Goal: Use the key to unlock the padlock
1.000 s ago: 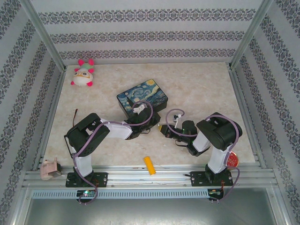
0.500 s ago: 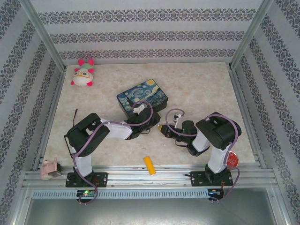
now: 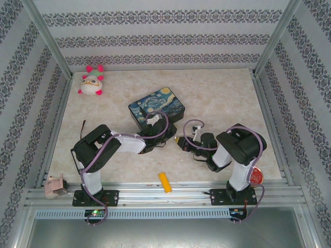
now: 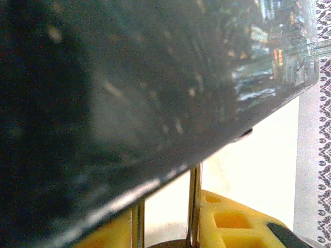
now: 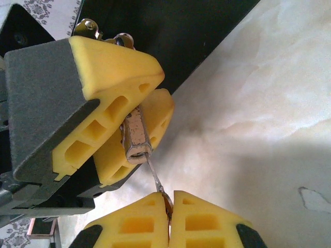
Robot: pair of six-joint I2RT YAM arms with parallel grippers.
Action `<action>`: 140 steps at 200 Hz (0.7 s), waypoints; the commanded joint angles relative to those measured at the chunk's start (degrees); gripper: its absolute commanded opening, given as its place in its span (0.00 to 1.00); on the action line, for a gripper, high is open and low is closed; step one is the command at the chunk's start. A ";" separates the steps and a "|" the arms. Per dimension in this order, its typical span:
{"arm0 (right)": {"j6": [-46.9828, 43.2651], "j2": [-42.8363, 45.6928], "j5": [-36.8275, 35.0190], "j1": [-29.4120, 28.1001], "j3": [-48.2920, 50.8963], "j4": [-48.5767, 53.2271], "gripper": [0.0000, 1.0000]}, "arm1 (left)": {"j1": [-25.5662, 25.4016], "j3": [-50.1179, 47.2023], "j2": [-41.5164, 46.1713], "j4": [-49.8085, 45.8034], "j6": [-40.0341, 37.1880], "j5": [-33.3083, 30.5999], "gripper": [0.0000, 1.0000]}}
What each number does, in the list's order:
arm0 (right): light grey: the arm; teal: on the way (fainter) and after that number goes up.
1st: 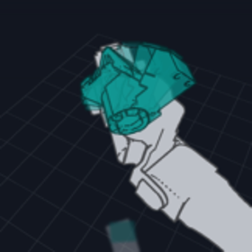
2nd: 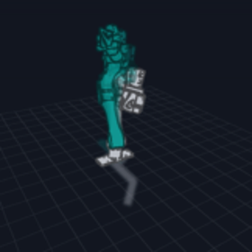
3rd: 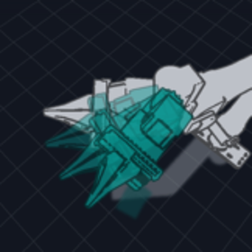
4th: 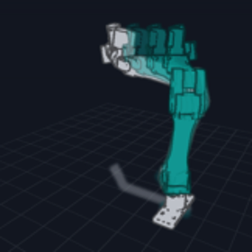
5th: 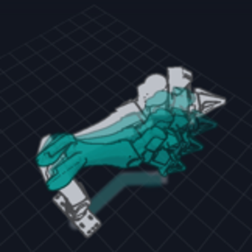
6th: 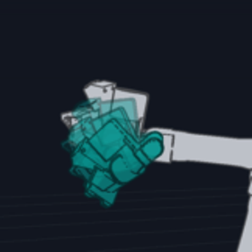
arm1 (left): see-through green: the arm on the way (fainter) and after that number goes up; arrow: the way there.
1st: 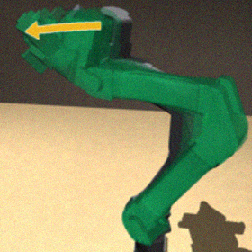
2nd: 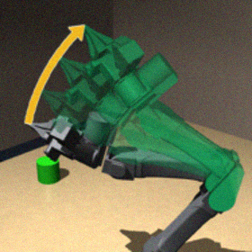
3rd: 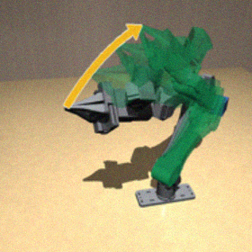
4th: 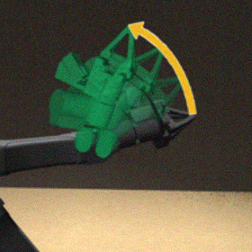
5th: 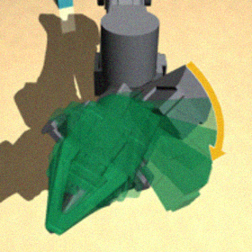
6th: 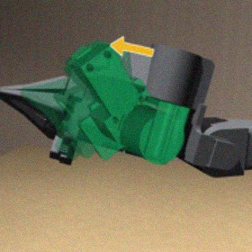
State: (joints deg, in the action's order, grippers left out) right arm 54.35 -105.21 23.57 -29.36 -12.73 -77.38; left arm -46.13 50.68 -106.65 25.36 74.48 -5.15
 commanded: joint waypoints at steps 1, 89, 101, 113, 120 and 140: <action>0.76 1.75 -5.11 0.89 -0.41 -1.98 0.00 | -0.10 0.28 0.49 4.00 2.34 0.22 0.07; -0.29 3.16 -8.26 -1.50 -0.02 -1.98 0.00 | -0.28 1.43 -0.05 2.72 3.37 0.31 0.08; -0.38 3.51 -9.67 -2.29 0.15 -1.98 0.00 | -0.28 1.65 -0.16 2.58 3.70 0.23 0.08; -0.46 3.93 -11.06 -3.08 0.33 -1.89 0.00 | -0.41 2.00 -0.22 2.15 3.83 0.05 0.08; -0.49 4.17 -11.96 -3.53 0.50 -1.81 0.00 | -0.45 2.19 -0.27 1.98 3.90 0.05 0.08; -0.70 4.91 -14.00 -4.44 0.71 -1.48 0.00 | -0.63 2.71 -0.44 1.54 3.92 0.22 0.08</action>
State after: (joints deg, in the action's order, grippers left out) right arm 54.28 -102.28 15.55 -32.91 -12.10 -75.75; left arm -46.06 51.03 -106.69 25.23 76.03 -5.80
